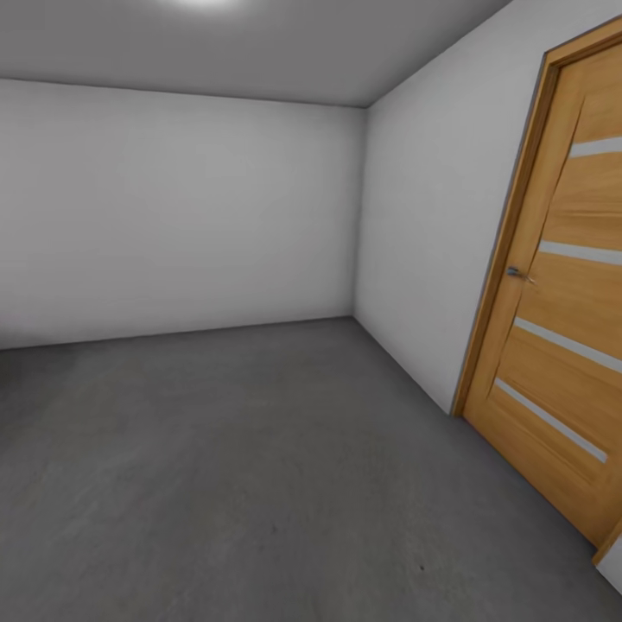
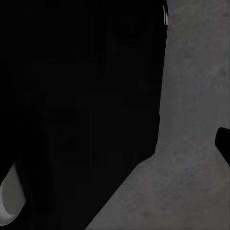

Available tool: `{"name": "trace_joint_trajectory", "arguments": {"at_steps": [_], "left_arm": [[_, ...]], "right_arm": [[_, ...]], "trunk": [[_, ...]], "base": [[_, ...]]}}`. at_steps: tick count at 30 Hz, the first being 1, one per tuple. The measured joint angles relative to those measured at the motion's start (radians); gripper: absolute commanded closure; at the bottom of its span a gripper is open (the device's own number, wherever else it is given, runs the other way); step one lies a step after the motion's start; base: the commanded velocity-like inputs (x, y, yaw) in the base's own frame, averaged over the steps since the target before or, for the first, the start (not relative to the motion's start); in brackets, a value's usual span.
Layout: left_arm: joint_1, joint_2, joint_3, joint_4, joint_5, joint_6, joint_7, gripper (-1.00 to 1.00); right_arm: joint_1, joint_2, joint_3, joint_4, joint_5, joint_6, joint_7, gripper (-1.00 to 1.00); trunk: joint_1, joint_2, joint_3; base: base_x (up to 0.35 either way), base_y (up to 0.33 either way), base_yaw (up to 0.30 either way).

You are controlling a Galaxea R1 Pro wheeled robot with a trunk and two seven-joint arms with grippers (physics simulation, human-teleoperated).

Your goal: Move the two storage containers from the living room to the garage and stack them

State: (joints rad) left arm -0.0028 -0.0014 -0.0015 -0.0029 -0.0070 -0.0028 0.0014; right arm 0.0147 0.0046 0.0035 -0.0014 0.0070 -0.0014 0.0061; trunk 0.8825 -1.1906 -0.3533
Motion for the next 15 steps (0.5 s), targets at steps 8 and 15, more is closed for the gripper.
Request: {"name": "trace_joint_trajectory", "arguments": {"at_steps": [8, 15], "left_arm": [[0.000, 0.000, -0.001, 0.000, 0.000, 0.000, 0.000, -1.00], [0.000, 0.000, -0.001, 0.000, 0.000, 0.000, 0.000, -1.00]], "right_arm": [[0.000, 0.000, -0.001, 0.000, -0.002, 0.000, 0.001, -1.00], [-0.001, 0.000, -0.002, 0.000, -0.008, 0.000, 0.003, -1.00]], "trunk": [[0.000, 0.000, 0.000], [0.000, 0.000, 0.000]], "base": [[0.332, 0.078, 0.000], [0.333, 0.078, 0.000]]}}
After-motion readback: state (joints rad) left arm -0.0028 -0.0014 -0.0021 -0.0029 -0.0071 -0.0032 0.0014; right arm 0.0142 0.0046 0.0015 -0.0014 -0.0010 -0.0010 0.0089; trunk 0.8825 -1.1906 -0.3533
